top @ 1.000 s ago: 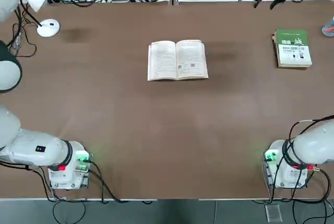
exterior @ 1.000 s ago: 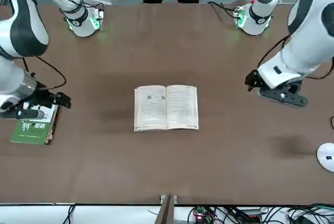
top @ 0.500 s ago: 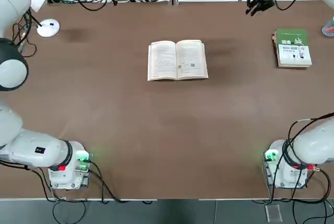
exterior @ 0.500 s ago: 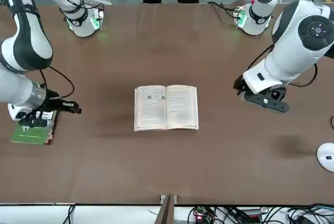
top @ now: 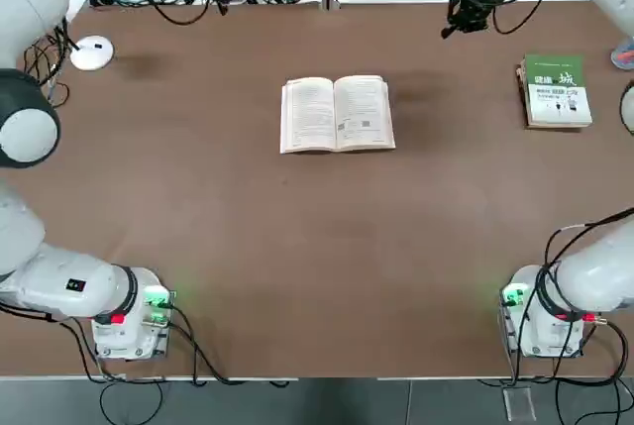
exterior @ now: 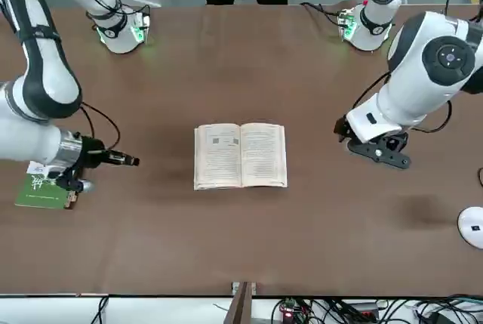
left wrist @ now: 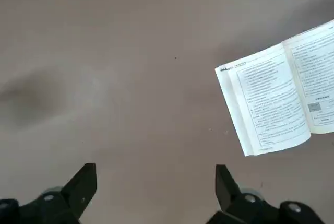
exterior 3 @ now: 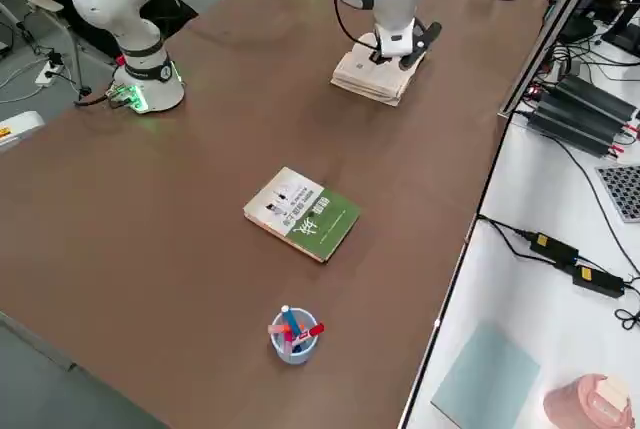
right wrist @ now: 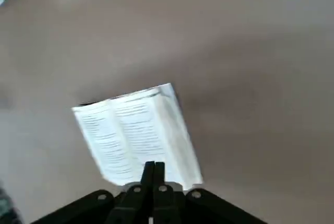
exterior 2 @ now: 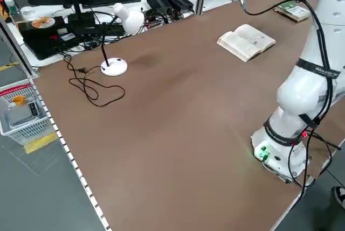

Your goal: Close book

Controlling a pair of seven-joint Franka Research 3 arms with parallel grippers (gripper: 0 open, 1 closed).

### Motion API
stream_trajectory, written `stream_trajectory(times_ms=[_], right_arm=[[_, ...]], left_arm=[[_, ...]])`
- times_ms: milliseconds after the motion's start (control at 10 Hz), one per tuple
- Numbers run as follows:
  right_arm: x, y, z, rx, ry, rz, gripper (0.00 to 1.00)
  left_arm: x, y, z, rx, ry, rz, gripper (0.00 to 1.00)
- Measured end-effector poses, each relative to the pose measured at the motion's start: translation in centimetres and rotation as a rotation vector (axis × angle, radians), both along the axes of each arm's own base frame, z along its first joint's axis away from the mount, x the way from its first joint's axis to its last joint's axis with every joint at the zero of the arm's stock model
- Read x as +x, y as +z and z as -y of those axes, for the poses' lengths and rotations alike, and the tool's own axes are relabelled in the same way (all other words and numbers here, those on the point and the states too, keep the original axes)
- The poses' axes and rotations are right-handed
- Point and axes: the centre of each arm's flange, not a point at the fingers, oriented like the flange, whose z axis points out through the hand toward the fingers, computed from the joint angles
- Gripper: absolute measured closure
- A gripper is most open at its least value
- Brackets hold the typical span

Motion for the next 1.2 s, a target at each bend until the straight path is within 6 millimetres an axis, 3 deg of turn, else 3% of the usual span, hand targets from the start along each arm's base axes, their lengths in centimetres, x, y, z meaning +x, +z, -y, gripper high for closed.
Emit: stream_trajectory(times_ms=[400, 700, 1200], right_arm=[[0.4, -4.9, -2.0, 0.083, -0.047, -0.064, 0.99], [0.4, -7.2, -3.5, 0.128, -0.039, -0.052, 0.99], [-0.3, -14.1, -6.4, 0.229, 0.015, 0.045, 0.99]], left_arm=[[0.4, -1.7, 0.7, 0.0, -0.015, -0.015, 0.0], [0.5, -3.1, 1.5, 0.004, -0.026, -0.033, 0.0], [0.1, -6.5, 5.8, -0.007, -0.081, -0.036, 0.0]])
